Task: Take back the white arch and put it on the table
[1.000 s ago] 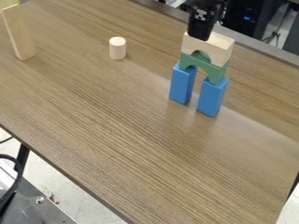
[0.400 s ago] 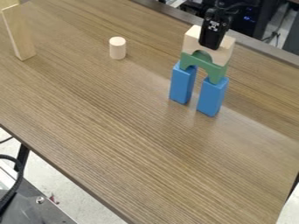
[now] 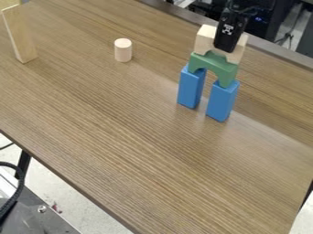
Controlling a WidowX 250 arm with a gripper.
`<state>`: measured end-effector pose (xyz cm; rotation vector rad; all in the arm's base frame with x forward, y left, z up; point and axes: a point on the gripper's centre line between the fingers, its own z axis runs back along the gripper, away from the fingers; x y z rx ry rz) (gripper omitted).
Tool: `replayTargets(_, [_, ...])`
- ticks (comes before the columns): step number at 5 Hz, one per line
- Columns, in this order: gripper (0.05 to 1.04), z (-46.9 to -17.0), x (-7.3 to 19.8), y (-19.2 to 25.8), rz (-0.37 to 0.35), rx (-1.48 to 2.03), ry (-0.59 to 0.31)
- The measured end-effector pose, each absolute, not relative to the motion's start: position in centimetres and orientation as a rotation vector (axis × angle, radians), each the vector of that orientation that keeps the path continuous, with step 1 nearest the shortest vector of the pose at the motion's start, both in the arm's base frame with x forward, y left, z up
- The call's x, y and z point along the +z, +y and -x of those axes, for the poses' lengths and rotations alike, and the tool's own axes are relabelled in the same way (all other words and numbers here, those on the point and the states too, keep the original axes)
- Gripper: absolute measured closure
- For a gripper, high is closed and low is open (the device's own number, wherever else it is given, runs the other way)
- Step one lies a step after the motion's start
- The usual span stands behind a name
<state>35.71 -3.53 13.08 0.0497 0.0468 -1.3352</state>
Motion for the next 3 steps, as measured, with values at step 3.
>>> replayTargets(3, [0.521,-37.0,15.0,-2.4,-0.050,-1.234,-0.021])
